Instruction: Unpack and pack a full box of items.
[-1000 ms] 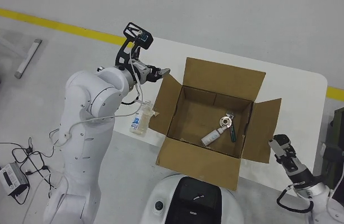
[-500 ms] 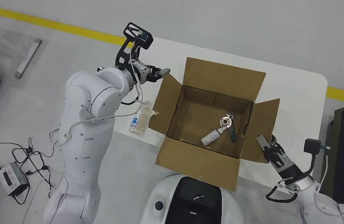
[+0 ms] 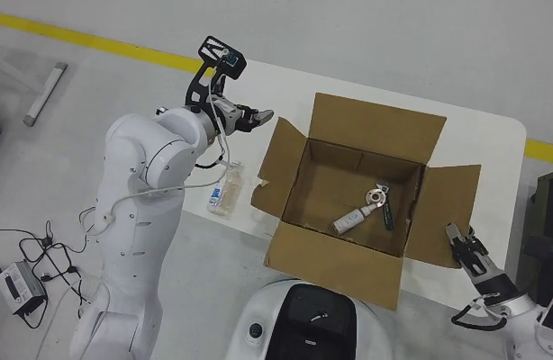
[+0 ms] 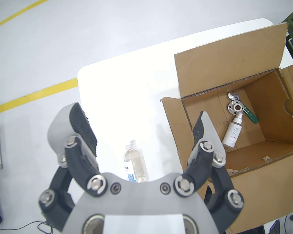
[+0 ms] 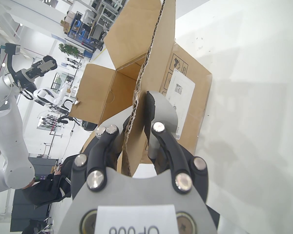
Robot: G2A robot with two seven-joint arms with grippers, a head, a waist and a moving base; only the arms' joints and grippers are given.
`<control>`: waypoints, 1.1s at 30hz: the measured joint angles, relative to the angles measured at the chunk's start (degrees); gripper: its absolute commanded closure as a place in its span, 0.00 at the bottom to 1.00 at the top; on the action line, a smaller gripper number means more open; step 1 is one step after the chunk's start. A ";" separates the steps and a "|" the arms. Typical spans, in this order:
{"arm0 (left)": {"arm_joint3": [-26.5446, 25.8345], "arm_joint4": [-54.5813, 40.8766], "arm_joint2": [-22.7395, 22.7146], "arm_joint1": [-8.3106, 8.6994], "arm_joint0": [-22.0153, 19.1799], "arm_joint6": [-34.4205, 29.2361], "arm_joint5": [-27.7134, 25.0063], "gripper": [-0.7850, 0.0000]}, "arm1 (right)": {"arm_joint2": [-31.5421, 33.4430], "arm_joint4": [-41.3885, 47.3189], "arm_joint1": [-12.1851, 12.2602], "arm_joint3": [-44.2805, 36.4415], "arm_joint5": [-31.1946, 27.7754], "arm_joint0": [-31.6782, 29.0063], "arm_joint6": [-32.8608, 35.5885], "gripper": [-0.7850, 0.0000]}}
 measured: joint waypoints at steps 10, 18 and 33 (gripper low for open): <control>0.00 0.00 0.00 0.00 0.00 0.00 0.00 0.00 | 3.31 0.36 0.22 0.94 -3.19 0.27 -2.22 0.00; -0.03 -0.03 0.03 0.00 0.03 0.04 -0.02 0.00 | 5.77 -1.80 -0.14 -0.06 -7.32 0.27 -10.93 0.11; 0.49 -9.91 13.29 -0.97 -6.00 2.62 -3.96 0.00 | 10.47 -16.62 -1.82 -1.32 -0.58 -3.18 -30.49 1.00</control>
